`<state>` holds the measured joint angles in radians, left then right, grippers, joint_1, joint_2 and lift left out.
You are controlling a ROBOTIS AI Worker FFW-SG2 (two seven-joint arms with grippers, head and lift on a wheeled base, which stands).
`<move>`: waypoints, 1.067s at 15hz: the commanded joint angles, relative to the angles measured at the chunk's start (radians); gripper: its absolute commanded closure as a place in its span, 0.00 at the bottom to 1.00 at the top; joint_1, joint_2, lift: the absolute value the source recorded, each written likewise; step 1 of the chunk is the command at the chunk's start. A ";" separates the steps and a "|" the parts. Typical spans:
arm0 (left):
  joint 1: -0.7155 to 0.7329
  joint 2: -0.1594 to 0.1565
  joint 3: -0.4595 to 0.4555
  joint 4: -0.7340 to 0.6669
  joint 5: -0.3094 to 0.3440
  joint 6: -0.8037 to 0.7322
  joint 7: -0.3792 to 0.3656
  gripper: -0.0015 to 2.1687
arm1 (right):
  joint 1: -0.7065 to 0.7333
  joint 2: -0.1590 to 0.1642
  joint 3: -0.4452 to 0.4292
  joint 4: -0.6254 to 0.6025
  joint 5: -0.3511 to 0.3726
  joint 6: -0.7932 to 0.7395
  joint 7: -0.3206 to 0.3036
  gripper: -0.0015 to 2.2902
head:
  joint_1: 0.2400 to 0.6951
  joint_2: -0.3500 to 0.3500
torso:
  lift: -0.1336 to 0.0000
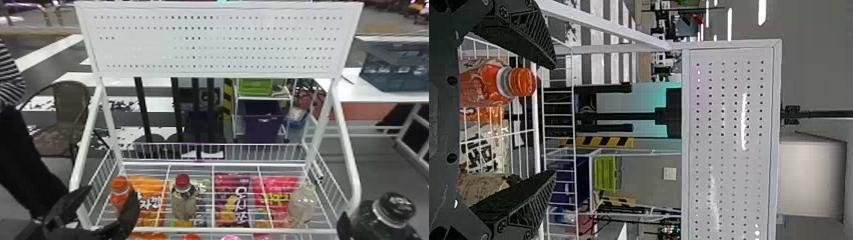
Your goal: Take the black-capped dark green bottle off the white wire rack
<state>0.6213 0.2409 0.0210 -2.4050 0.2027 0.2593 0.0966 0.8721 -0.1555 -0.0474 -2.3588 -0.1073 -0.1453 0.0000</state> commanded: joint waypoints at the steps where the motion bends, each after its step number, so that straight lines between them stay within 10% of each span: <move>1: 0.000 0.000 -0.001 0.000 0.000 -0.002 0.000 0.07 | 0.007 0.002 -0.009 -0.001 -0.011 -0.006 0.000 0.59 | 0.57 0.50 | 1.00; 16: 0.003 0.000 -0.003 -0.016 -0.003 0.001 0.003 0.07 | 0.021 0.004 -0.015 -0.004 -0.023 -0.033 0.006 0.59 | 0.57 0.50 | 1.00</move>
<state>0.6244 0.2408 0.0195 -2.4206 0.1995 0.2601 0.0997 0.8922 -0.1518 -0.0627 -2.3608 -0.1298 -0.1781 0.0061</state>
